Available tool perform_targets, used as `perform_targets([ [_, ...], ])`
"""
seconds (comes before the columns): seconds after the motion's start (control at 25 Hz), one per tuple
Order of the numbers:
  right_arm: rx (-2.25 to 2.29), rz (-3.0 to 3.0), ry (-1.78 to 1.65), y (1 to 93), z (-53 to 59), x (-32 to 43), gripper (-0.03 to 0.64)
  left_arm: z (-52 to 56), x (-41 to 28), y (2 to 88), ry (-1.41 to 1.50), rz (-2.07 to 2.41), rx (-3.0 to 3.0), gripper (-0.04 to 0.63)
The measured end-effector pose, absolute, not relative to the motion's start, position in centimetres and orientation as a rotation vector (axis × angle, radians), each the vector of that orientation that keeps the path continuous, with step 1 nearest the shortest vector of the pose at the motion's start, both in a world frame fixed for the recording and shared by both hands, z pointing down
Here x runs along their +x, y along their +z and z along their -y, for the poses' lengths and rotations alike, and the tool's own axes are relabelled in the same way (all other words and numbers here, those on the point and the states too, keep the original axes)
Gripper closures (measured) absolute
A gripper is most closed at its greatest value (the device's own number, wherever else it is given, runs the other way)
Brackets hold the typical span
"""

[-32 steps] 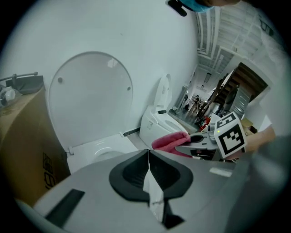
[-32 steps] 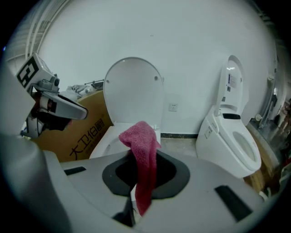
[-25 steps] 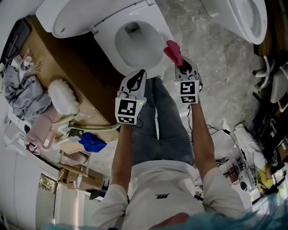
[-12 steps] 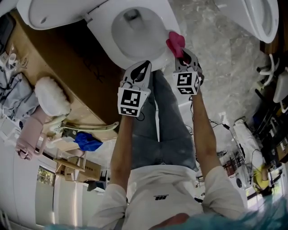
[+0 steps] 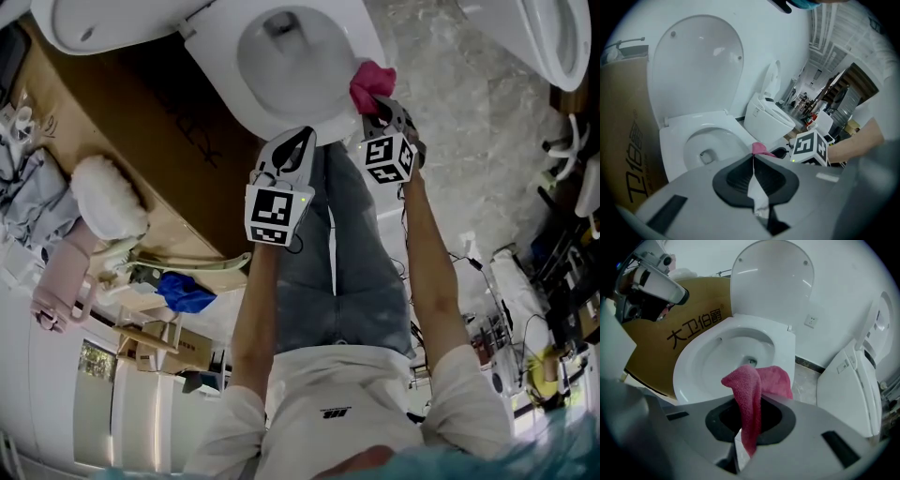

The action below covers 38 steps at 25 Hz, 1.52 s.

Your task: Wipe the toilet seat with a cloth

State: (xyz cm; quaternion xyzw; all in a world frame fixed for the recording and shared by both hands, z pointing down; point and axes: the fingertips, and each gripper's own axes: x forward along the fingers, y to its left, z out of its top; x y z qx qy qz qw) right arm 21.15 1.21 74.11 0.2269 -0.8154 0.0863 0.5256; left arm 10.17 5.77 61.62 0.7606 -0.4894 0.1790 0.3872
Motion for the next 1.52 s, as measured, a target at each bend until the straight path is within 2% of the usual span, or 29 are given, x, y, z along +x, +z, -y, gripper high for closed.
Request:
perform_targets([
  [1.52,0.357,1.9,0.421,76.0,-12.1,14.2,0.594,-11.6,4.1,63.2,0.331,1.422,1.621,0.581],
])
